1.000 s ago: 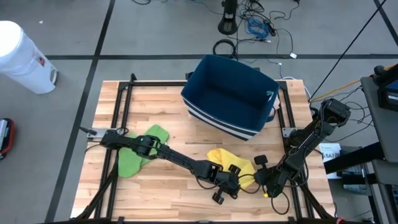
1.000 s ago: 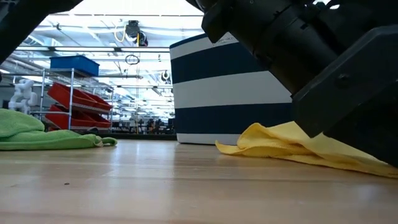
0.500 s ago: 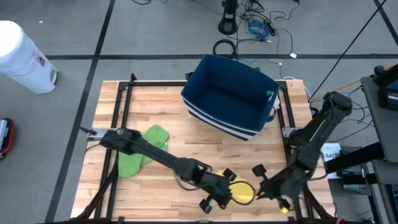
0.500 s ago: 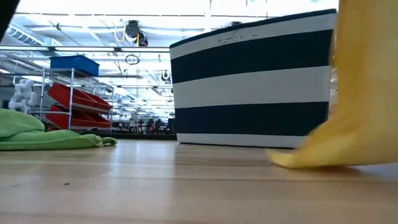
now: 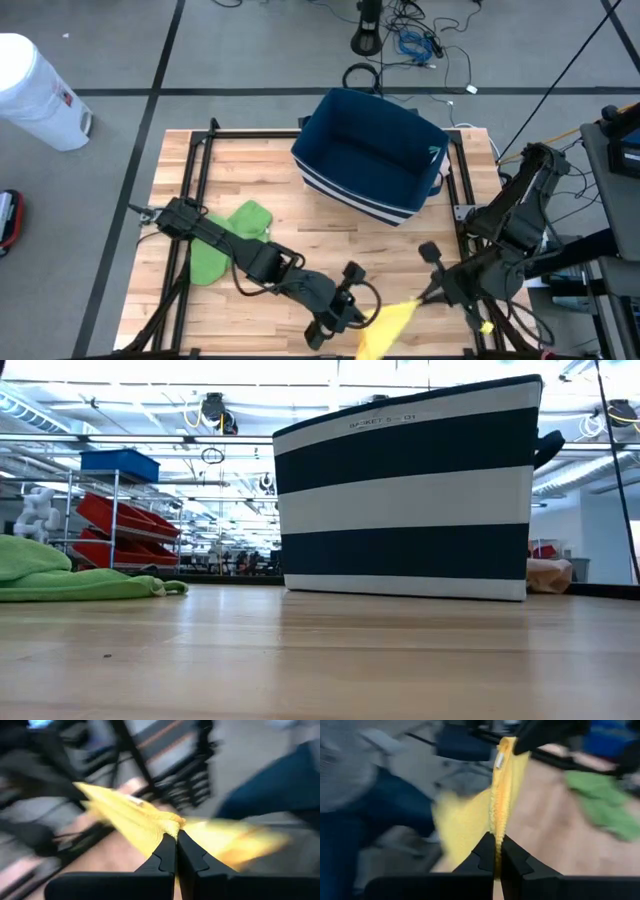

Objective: Fold towel
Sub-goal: Fold the yellow towel

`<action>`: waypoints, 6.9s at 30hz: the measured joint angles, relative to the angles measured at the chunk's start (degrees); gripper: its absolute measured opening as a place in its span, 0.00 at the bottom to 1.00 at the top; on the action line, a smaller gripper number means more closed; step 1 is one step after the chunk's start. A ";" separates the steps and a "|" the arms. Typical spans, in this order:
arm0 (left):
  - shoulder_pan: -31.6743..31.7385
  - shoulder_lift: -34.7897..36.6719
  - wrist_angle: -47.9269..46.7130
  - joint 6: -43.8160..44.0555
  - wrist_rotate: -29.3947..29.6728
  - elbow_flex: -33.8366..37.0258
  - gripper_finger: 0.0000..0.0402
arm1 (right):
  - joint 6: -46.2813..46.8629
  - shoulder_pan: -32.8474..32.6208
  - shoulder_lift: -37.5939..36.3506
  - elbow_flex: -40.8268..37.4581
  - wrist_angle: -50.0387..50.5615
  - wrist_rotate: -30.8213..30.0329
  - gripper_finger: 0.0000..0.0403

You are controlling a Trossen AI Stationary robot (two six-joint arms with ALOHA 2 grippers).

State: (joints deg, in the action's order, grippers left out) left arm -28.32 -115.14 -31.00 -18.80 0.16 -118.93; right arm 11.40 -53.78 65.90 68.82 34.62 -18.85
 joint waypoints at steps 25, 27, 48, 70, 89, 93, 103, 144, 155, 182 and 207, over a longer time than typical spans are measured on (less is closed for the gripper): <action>1.46 -0.23 -0.02 -5.79 12.39 0.02 0.00 | -4.76 3.04 4.33 5.44 11.62 1.14 0.00; 2.55 -0.13 -0.40 -6.20 20.33 0.00 0.00 | -3.21 3.24 3.95 6.08 17.28 -6.61 0.00; 1.17 -0.26 -3.07 -4.32 -0.09 -0.07 0.00 | -10.39 3.17 5.83 6.29 2.39 14.43 0.00; 0.57 -0.56 -5.82 -1.04 -0.37 -0.13 0.00 | -8.02 4.70 6.38 6.27 -0.11 19.41 0.00; 8.76 -12.70 -14.23 -3.01 -1.64 0.11 0.00 | -7.83 13.59 9.73 -7.09 11.10 14.88 0.00; 10.52 -13.79 -13.90 -4.83 -1.64 0.09 0.00 | -10.24 14.95 9.73 -12.28 10.31 14.59 0.00; 11.27 -14.75 -12.13 -5.75 -5.56 0.09 0.00 | -9.35 14.93 9.63 -15.72 5.65 15.99 0.00; 4.44 -19.27 2.40 -13.30 -13.24 3.76 0.00 | -2.88 9.83 24.59 -15.69 -18.12 37.33 0.16; 4.54 -19.38 4.21 -11.70 -13.24 3.76 0.14 | 1.46 9.83 24.77 -15.74 -19.79 36.86 0.34; 5.48 -19.56 1.79 -6.86 -11.23 3.74 0.23 | -0.77 10.35 24.77 -18.07 -21.26 24.27 0.44; 10.37 -17.83 5.95 -8.71 -18.28 3.75 0.23 | -10.84 10.66 24.35 -23.63 -32.47 16.83 0.44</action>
State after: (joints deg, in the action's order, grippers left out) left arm -17.94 -132.96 -25.05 -27.51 -18.11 -115.19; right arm 0.56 -43.11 90.25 45.19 2.15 -2.01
